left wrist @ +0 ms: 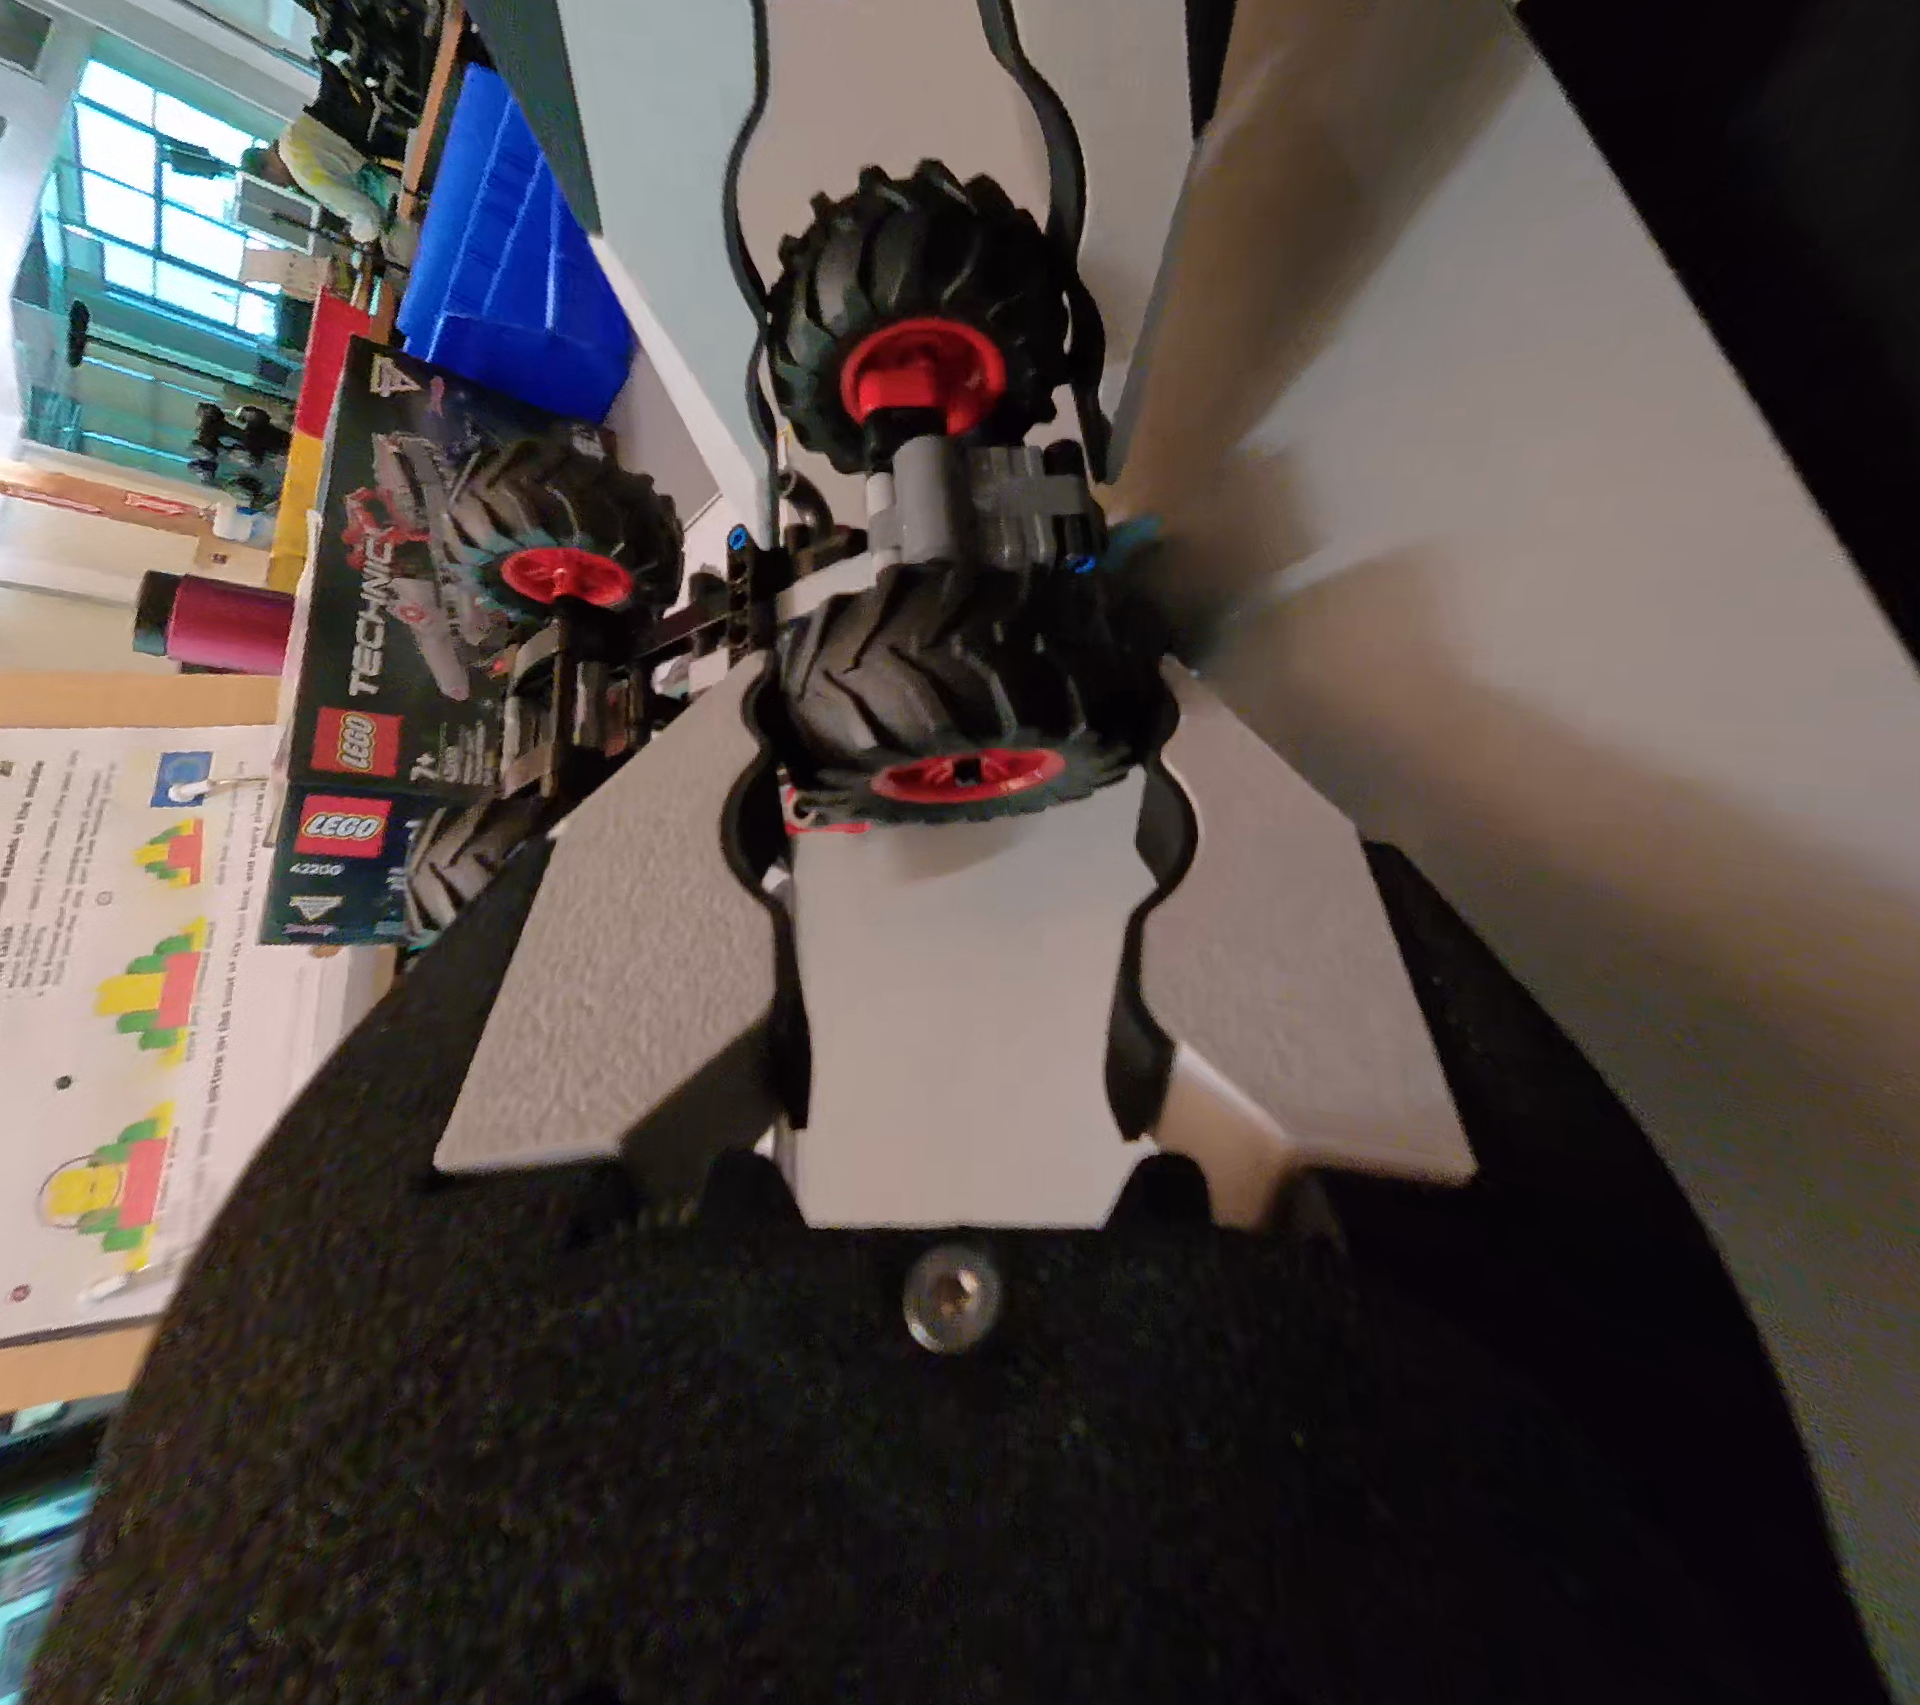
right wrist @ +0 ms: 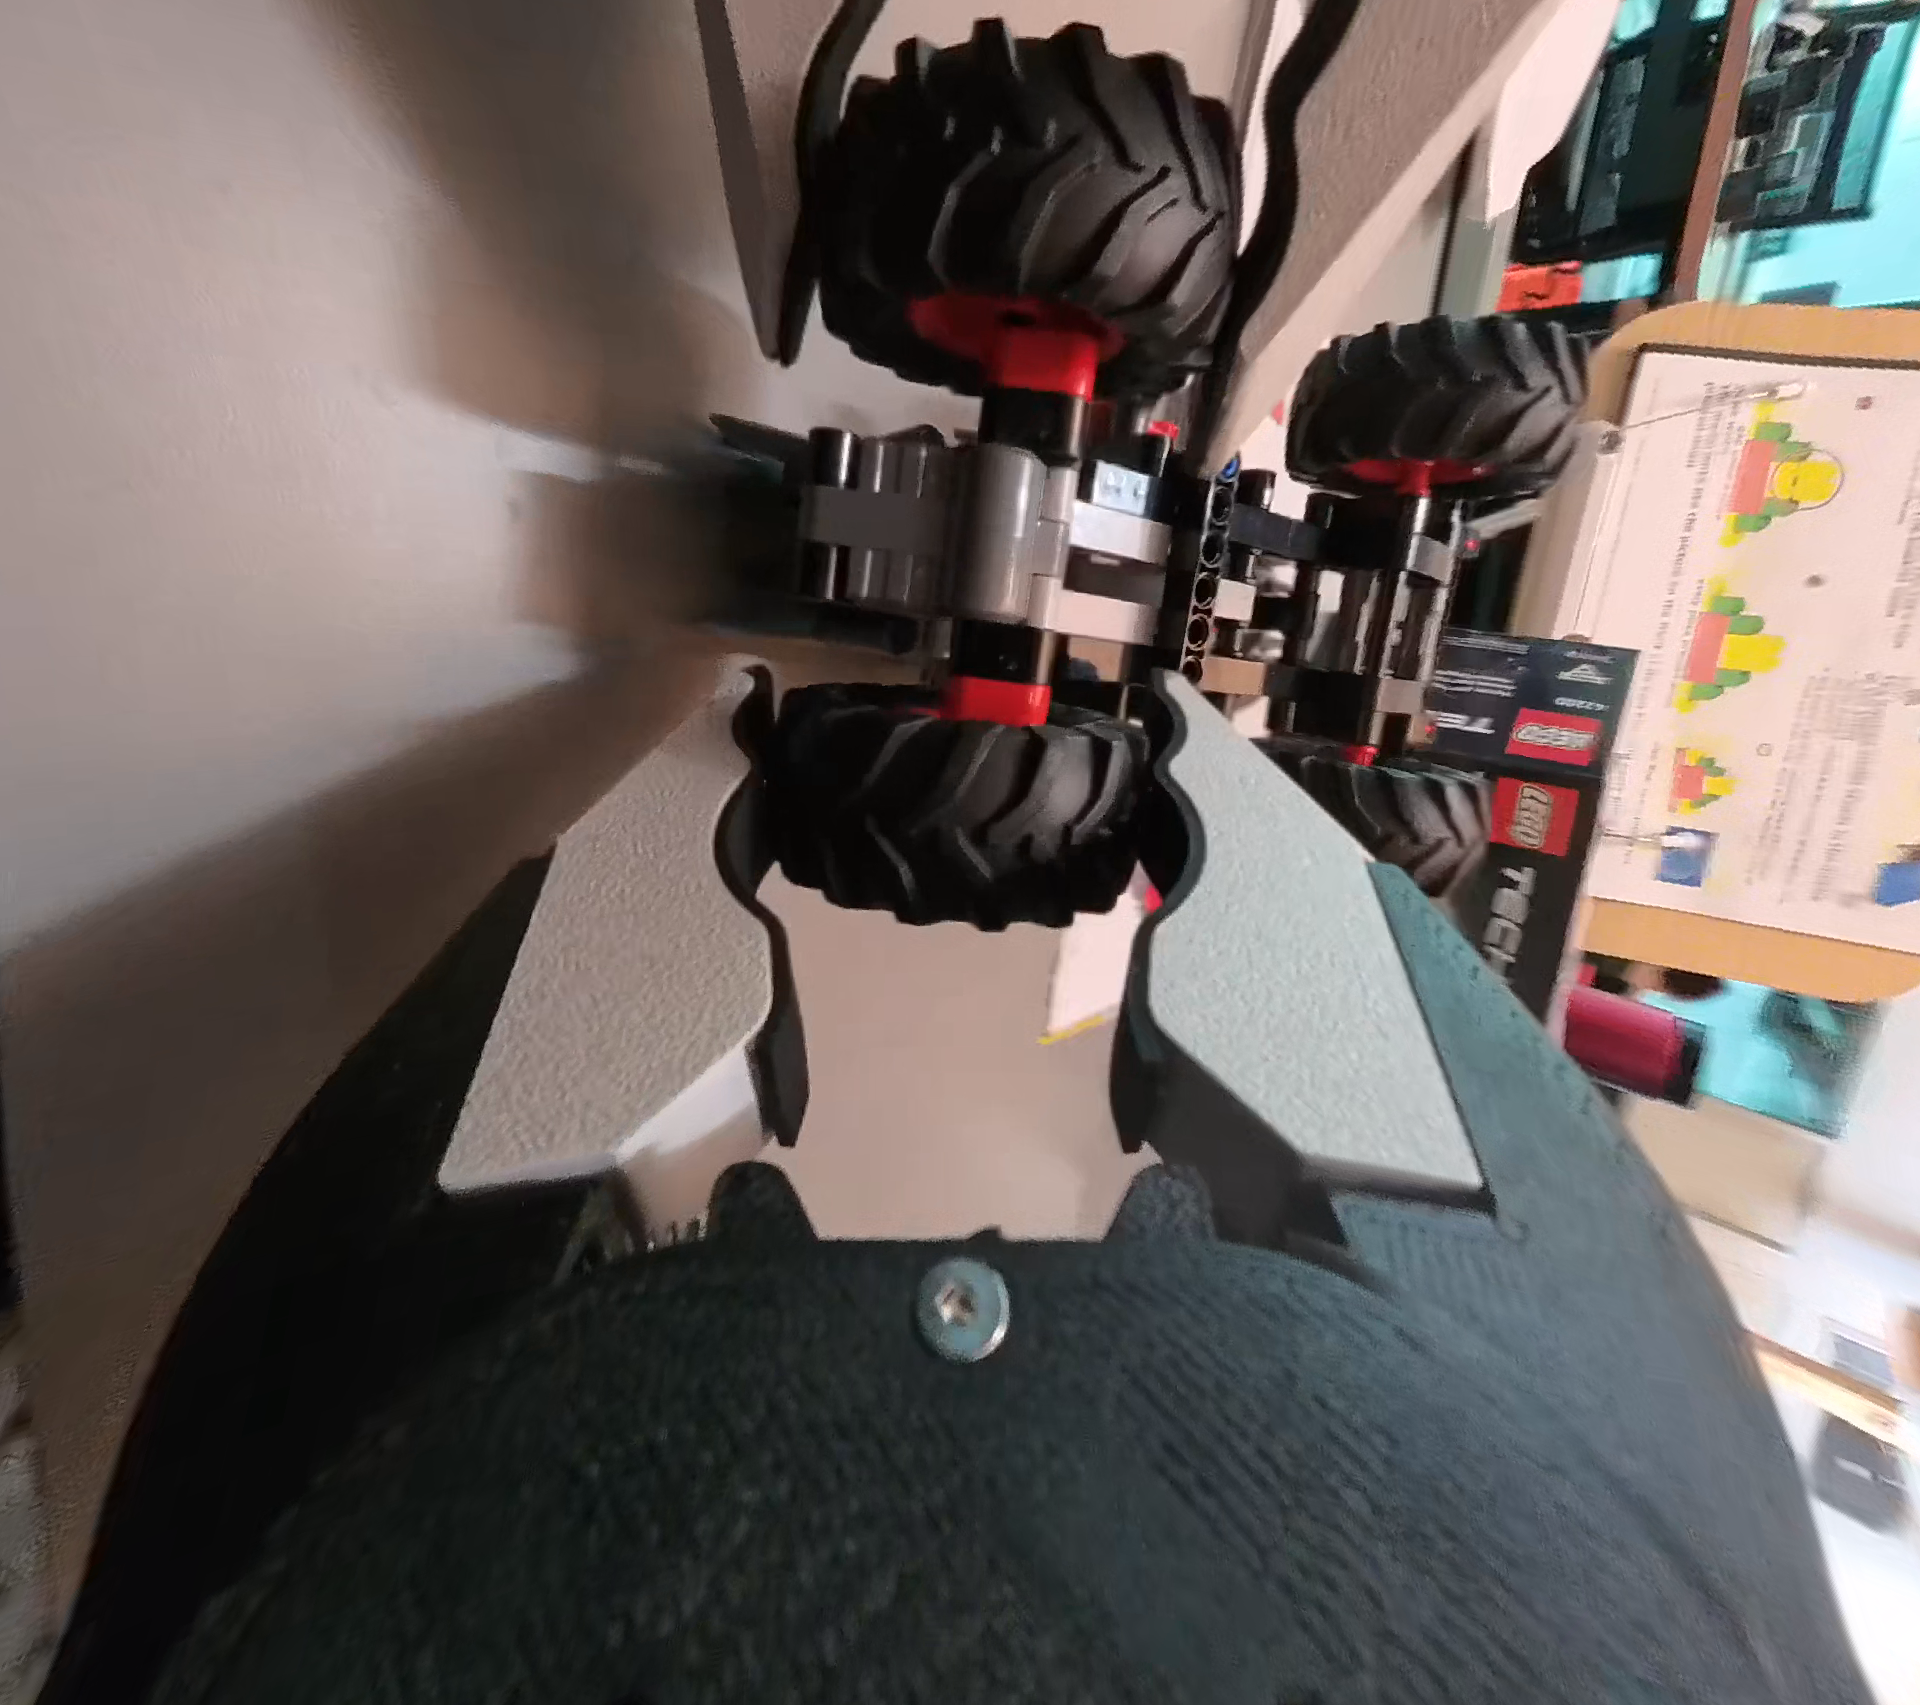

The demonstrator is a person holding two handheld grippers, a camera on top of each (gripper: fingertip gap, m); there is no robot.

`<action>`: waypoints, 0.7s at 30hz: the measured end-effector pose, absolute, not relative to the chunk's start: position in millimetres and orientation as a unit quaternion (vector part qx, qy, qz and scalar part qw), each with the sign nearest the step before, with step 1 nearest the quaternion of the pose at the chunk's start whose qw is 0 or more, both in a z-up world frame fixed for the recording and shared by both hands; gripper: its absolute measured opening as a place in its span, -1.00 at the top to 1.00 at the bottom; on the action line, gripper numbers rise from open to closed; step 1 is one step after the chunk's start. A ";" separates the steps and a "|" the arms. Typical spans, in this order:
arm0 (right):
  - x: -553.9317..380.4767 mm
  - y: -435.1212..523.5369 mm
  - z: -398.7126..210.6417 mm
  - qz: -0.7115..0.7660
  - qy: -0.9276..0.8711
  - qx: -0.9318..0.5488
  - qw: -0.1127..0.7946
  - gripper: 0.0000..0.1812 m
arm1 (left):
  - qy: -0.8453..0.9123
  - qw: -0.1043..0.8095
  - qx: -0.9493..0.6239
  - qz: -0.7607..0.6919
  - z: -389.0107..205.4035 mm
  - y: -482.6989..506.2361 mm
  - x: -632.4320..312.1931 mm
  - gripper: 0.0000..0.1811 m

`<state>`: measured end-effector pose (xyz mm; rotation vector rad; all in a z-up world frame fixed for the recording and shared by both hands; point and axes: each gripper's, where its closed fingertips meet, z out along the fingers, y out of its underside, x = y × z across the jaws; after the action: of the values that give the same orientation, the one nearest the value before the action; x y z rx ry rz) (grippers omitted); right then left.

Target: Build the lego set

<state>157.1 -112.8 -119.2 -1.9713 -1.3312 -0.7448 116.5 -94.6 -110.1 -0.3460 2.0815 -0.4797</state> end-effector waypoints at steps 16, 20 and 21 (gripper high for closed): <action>173.8 -113.7 -112.0 -0.340 -0.493 -0.747 0.288 0.29 | 0.832 0.502 -0.143 -0.190 -101.2 -89.5 116.5 0.33; 173.4 -115.5 -112.2 -0.352 -0.507 -0.734 0.284 0.29 | 0.837 0.489 -0.144 -0.200 -102.9 -90.9 114.0 0.33; 172.5 -116.6 -113.5 -0.353 -0.513 -0.730 0.281 0.29 | 0.840 0.480 -0.146 -0.208 -104.6 -92.0 112.5 0.34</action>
<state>172.5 -116.6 -113.5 -1.9566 -1.3750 -0.9461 112.5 -92.0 -104.6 -0.3568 2.0484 -0.5065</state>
